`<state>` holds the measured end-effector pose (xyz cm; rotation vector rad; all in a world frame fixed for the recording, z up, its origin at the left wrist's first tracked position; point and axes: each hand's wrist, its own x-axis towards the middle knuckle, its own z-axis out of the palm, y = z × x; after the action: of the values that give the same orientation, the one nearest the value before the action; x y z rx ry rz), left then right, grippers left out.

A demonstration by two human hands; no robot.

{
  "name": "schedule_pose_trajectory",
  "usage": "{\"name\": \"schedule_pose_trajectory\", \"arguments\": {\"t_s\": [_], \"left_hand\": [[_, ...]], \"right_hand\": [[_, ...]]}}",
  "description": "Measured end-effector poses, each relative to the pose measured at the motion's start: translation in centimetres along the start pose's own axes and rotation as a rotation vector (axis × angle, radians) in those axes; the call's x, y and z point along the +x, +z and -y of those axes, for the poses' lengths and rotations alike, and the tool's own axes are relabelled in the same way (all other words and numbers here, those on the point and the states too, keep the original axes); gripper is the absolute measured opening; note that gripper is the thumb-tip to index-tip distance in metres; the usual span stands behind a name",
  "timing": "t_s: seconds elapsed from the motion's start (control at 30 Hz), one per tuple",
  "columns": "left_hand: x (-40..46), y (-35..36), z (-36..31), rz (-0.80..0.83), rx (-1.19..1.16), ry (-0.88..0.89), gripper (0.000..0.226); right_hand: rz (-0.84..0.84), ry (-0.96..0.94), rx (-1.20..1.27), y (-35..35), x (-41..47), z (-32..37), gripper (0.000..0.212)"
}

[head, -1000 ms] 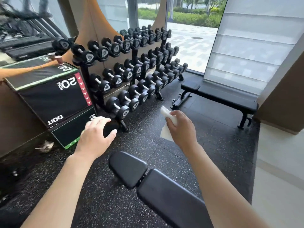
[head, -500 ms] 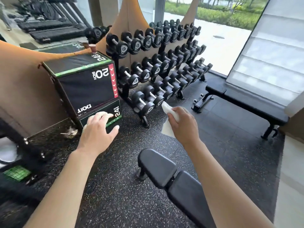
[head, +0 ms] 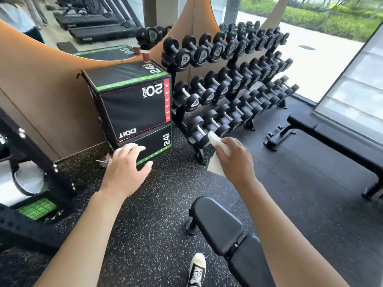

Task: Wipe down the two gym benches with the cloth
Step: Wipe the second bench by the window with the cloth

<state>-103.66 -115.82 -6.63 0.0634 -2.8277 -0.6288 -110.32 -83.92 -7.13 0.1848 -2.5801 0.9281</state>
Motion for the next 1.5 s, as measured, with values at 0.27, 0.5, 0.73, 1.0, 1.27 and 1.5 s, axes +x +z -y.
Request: {"name": "schedule_pose_trajectory", "arguments": {"t_s": [0.27, 0.5, 0.73, 1.0, 1.27, 1.5], "left_hand": [[11.1, 2.2, 0.0, -0.016, 0.045, -0.023, 0.050], [21.3, 4.2, -1.6, -0.045, 0.053, -0.012, 0.046], [29.0, 5.5, -1.2, -0.022, 0.056, 0.016, 0.047], [40.0, 8.6, 2.2, 0.048, 0.015, 0.125, 0.048], [52.6, 9.1, 7.3, 0.110, 0.013, 0.315, 0.051], [60.3, 9.8, 8.2, 0.138, -0.034, 0.458, 0.057]], "right_hand": [[0.016, 0.000, 0.054, 5.2, 10.6, -3.0, 0.020], [0.015, -0.009, 0.073, 7.5, 21.3, -6.4, 0.020], [0.015, 0.024, 0.060, 10.0, 27.5, -7.8, 0.023], [-0.064, 0.127, -0.008, 14.8, 33.1, -8.2, 0.021], [-0.176, 0.259, -0.078, 20.1, 38.8, -5.1, 0.022], [-0.253, 0.332, -0.164, 21.3, 41.0, -3.4, 0.023]]}}
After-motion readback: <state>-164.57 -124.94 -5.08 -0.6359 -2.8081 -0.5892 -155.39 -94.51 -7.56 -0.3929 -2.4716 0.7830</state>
